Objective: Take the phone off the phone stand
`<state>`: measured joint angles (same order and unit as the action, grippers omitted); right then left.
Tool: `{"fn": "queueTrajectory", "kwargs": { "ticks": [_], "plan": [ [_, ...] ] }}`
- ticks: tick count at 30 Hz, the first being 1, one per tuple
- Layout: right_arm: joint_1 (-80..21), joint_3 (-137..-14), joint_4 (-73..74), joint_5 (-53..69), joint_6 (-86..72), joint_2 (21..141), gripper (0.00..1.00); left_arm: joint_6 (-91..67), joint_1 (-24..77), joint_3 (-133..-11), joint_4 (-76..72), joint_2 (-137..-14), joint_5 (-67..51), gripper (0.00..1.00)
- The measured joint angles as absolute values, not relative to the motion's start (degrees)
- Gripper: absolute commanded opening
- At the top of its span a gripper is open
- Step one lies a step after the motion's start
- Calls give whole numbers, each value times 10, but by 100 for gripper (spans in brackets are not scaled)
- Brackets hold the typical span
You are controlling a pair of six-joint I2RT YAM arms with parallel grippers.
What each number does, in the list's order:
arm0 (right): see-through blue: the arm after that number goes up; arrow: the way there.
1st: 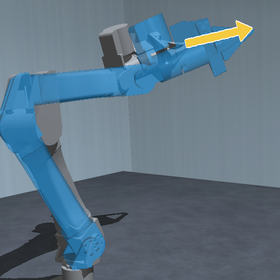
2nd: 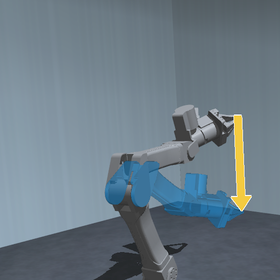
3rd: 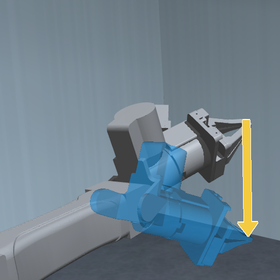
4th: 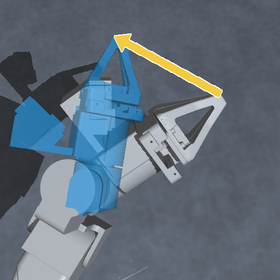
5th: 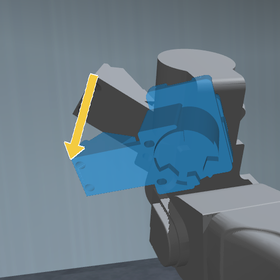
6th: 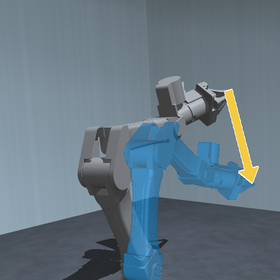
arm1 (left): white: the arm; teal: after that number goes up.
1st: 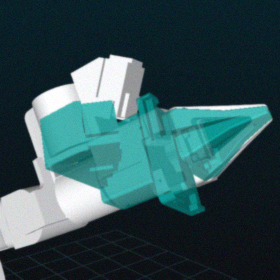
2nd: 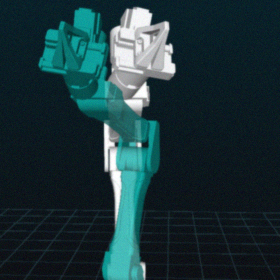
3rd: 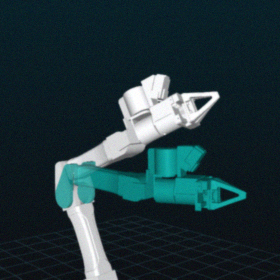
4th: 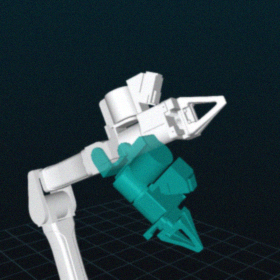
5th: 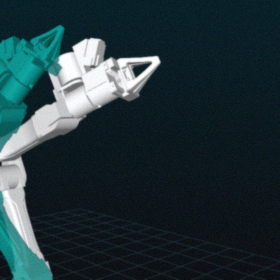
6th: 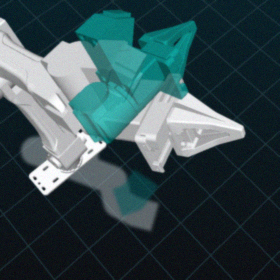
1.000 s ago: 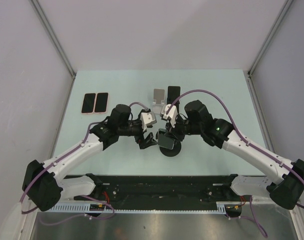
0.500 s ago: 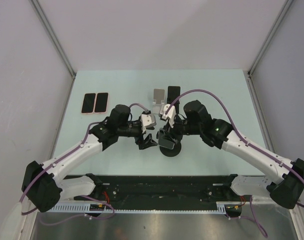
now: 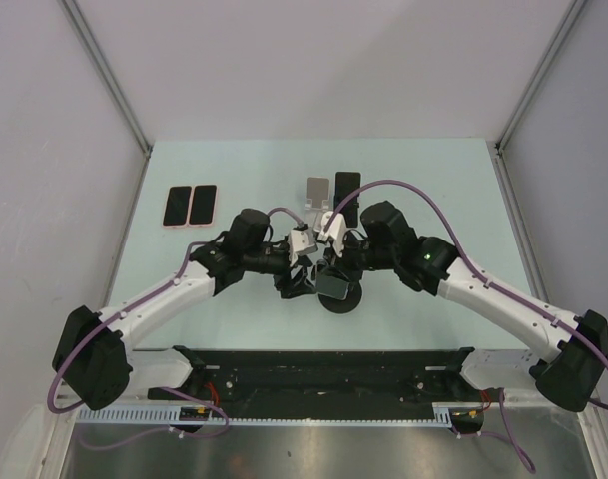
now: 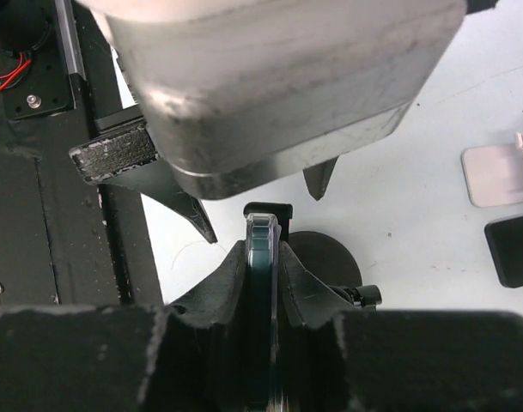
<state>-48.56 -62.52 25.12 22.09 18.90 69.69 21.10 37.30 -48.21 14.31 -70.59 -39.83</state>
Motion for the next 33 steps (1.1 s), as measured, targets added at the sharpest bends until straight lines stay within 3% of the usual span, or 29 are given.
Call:
{"fn": "queueTrajectory", "kwargs": {
  "ticks": [16, 23, 26, 29, 30, 33],
  "plan": [
    [-481, -628, 260, 250, 211, 700, 0, 210, 371, -482, 136, -705, -432, 50],
    [-480, -629, 263, 259, 217, 700, 0, 210, 371, -482, 125, -705, -442, 48],
    [-480, -629, 264, 261, 218, 700, 0, 209, 371, -482, 125, -705, -443, 34],
    [-479, -630, 265, 260, 217, 700, 0, 208, 371, -482, 125, -705, -451, 15],
    [-479, -630, 266, 260, 217, 700, 0, 210, 371, -482, 125, -705, -453, 5],
    [-478, -631, 271, 260, 216, 700, 0, 210, 371, -482, 126, -704, -454, 0]
  ]
}}
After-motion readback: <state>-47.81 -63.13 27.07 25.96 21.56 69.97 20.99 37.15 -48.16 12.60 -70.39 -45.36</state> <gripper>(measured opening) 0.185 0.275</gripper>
